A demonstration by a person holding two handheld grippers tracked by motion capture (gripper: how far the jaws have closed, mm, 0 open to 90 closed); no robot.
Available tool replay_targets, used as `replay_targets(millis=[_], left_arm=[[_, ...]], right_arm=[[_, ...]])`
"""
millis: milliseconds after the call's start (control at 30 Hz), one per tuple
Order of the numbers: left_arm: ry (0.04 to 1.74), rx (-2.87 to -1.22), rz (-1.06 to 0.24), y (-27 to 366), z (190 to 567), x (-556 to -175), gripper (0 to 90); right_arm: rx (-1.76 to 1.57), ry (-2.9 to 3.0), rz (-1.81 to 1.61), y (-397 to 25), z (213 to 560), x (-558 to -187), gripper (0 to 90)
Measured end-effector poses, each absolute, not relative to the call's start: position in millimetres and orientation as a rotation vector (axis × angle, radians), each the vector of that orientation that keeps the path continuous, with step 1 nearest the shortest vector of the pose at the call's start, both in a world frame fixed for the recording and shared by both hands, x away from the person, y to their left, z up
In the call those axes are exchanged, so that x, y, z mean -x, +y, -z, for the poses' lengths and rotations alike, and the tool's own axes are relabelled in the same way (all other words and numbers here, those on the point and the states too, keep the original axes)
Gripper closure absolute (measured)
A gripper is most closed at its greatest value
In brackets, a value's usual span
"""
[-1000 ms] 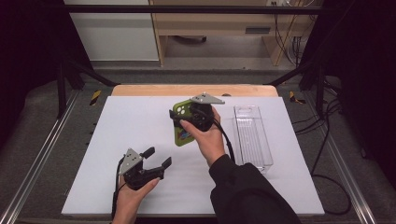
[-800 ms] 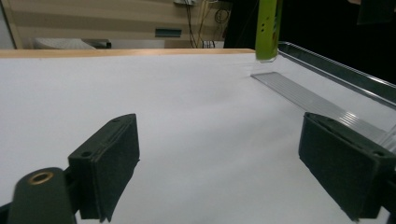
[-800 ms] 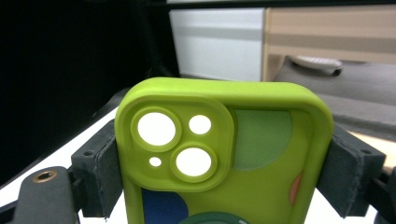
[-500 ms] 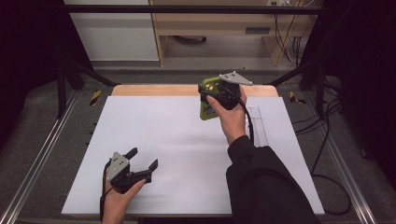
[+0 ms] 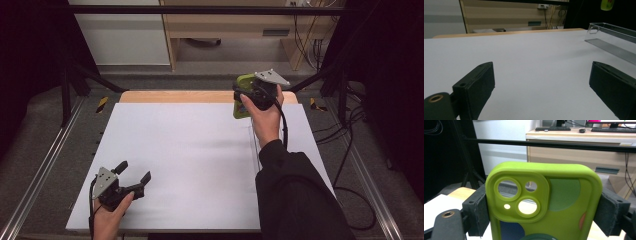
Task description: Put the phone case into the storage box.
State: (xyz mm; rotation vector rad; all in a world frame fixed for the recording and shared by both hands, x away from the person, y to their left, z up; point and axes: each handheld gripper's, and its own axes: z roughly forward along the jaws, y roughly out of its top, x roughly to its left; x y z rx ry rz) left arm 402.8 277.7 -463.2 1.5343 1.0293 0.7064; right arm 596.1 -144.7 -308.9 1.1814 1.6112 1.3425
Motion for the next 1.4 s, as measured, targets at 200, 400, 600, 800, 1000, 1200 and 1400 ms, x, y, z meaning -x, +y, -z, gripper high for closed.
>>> replay_targets(millis=[200,400,600,800,1000,1200,1400], left_arm=[[1.025,-1.55,-0.701,274,467,-403,5.7],[1.012,-1.563,-0.704,272,467,-403,5.7],[1.005,-1.569,-0.718,271,467,-404,5.7],[1.006,-1.567,-0.715,271,468,-404,5.7],[1.012,-1.555,-0.71,273,468,-404,5.7],[1.002,-1.565,-0.717,271,468,-404,5.7],[0.998,-1.566,-0.718,270,467,-403,5.7]], right_arm=[[-1.2,1.559,-1.34,-163,308,-599,16.1],[-1.207,1.536,-1.301,-177,310,-603,16.1],[-1.232,1.498,-1.269,-193,315,-602,16.1],[-1.257,1.485,-1.253,-209,324,-601,16.1],[-1.27,1.477,-1.235,-219,334,-602,16.1],[-1.287,1.472,-1.22,-223,344,-606,16.0],[-1.291,1.479,-1.201,-223,352,-609,16.0]])
